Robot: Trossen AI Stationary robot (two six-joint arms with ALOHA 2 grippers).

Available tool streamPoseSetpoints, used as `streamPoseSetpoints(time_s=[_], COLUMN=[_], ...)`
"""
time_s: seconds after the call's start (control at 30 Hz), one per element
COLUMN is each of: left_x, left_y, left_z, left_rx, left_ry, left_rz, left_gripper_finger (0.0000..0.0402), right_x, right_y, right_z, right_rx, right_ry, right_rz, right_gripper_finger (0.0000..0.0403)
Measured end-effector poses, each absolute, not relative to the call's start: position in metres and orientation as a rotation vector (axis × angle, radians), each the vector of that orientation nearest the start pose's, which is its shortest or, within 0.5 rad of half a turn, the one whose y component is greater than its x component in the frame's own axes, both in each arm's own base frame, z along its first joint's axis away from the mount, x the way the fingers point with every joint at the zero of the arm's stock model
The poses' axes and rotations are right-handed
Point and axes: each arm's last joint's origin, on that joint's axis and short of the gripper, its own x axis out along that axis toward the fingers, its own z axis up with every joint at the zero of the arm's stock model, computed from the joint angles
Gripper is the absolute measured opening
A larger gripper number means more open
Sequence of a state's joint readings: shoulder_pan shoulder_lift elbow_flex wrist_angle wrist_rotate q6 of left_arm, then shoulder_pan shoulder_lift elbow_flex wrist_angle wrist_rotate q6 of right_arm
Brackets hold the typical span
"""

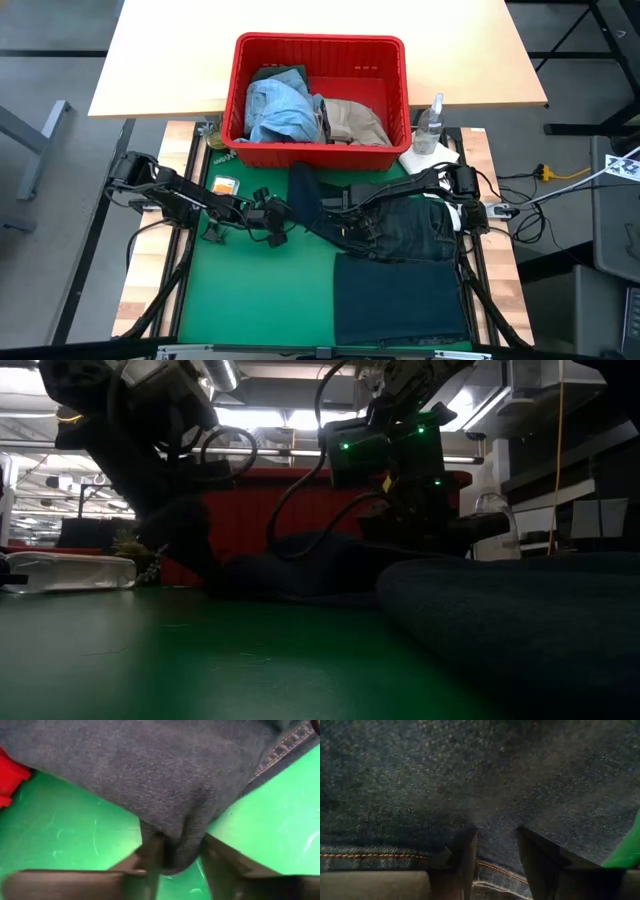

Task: Fold laundry
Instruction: Fold the dark blue jeans

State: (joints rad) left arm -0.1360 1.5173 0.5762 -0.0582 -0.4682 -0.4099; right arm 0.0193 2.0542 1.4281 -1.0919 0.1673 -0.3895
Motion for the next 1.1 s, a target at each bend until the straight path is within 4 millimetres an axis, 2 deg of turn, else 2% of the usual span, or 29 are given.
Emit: streamPoseSetpoints(time_s=[0.1,0.17,0.37,0.57,0.73,0.83,0.97,1.1], left_x=[0.248,0.246,0.232,0.219,0.211,0.207,0.204,0.203], left_y=[-0.021,-0.021,-0.022,-0.032,-0.045,-0.054,-0.063,-0.067], left_z=[0.125,0.124,0.127,0.137,0.137,0.137,0.137,0.136], left_rx=[-0.111,-0.162,-0.364,-0.658,-0.836,-0.885,-0.877,-0.864], left_ry=[0.874,0.879,0.953,1.085,1.224,1.306,1.327,1.329], left_rz=[0.507,0.533,0.611,0.503,0.43,0.384,0.358,0.351], left_gripper_finger=[0.0039,0.0016,0.0016,0.0014,0.0021,0.0031,0.0035,0.0035], right_x=[0.363,0.364,0.369,0.384,0.392,0.392,0.391,0.388], right_y=[0.002,0.002,0.002,0.003,0.003,0.003,0.003,0.003], right_z=[0.147,0.147,0.152,0.167,0.171,0.171,0.171,0.181], right_rx=[-0.448,-0.445,-0.411,-0.416,-0.413,-0.412,-0.412,-0.417], right_ry=[1.713,1.701,1.671,1.574,1.5,1.503,1.51,1.548], right_rz=[0.225,0.217,0.172,0.145,0.138,0.14,0.141,0.154], right_gripper_finger=[0.0145,0.0145,0.0145,0.0145,0.0145,0.0145,0.0145,0.0145])
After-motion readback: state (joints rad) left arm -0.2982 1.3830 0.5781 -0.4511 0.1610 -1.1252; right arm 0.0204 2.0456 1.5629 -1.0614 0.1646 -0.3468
